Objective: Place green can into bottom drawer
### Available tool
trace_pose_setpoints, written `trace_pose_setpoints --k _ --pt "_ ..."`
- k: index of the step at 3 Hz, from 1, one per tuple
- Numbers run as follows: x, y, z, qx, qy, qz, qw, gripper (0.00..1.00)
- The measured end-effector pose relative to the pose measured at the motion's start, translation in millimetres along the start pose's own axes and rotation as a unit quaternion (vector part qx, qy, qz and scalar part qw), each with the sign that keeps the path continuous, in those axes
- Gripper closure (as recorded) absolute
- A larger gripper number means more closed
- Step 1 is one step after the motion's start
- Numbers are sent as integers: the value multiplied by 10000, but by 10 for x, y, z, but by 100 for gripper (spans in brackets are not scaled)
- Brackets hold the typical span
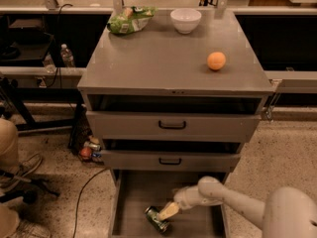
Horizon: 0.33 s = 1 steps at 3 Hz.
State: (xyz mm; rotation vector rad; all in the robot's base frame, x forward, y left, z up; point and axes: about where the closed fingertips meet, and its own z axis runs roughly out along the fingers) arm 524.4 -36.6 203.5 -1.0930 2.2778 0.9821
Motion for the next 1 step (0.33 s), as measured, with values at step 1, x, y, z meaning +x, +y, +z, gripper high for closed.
trace_pose_setpoints --k 1 --pt "18 -210 -405 -26 -262 139 9996 0"
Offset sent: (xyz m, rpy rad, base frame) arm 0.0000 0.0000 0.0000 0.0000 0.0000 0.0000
